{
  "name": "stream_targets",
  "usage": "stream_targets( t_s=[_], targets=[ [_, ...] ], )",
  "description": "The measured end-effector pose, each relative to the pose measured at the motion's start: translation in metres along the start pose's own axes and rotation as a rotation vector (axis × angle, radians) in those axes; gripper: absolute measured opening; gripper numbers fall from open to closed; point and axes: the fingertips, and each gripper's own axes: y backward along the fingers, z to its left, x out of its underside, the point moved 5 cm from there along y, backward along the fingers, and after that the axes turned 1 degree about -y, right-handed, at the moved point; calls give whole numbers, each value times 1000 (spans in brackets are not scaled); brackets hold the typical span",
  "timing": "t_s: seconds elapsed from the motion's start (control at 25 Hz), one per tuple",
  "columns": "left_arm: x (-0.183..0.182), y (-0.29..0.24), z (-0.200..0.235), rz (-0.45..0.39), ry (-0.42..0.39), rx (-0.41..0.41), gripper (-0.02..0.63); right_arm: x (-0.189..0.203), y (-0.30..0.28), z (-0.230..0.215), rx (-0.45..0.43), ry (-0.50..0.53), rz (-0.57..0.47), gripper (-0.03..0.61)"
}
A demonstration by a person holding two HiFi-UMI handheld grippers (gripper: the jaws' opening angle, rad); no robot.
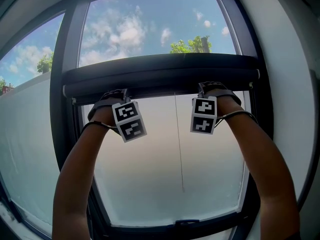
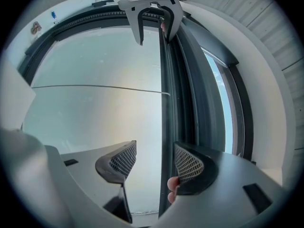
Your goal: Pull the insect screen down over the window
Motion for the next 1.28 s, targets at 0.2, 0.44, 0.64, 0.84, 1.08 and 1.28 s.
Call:
stream_targets(
  t_s=[0.2, 0.44, 0.64, 0.84, 1.08, 1.28],
  targets=[
    [-1, 4, -9, 11, 12, 46, 264, 0, 4, 9, -42, -1, -1, 230],
    [-1, 6, -21, 9, 9, 68, 264, 0, 8, 21, -56, -6, -13, 230],
    [2, 10, -30, 18, 0, 125, 262, -2, 11, 28, -81, 5, -8, 230],
    [3, 17, -50, 23, -12, 215, 261, -3, 18, 47, -137, 16, -1, 230],
    [4, 24, -74, 31, -8, 255, 216, -5, 27, 74, -210, 0, 9, 230],
    [4, 30, -90, 34, -8, 278, 217, -6, 34, 88, -254, 6, 8, 230]
  ],
)
